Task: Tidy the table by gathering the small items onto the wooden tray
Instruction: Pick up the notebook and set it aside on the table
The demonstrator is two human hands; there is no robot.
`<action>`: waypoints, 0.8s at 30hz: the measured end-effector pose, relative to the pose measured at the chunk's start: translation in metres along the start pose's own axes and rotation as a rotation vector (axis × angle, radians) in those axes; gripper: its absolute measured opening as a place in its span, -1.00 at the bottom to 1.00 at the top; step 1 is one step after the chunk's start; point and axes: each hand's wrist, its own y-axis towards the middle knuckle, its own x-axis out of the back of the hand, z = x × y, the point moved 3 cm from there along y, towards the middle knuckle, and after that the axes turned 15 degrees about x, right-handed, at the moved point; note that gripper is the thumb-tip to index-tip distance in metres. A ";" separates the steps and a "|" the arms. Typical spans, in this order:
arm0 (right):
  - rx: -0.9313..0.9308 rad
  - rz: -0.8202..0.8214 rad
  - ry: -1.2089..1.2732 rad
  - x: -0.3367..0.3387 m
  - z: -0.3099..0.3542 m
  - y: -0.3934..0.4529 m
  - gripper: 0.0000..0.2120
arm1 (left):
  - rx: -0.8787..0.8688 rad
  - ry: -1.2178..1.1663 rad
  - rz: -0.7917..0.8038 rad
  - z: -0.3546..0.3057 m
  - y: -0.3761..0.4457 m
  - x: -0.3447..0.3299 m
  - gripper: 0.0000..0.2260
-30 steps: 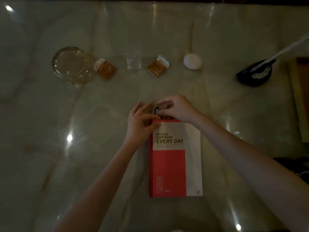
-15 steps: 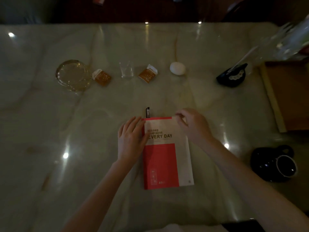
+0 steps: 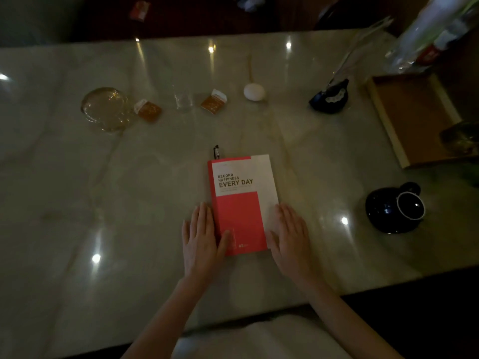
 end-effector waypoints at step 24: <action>-0.018 0.061 -0.076 -0.004 -0.002 -0.002 -0.30 | 0.416 -0.990 0.548 -0.021 0.008 0.017 -0.58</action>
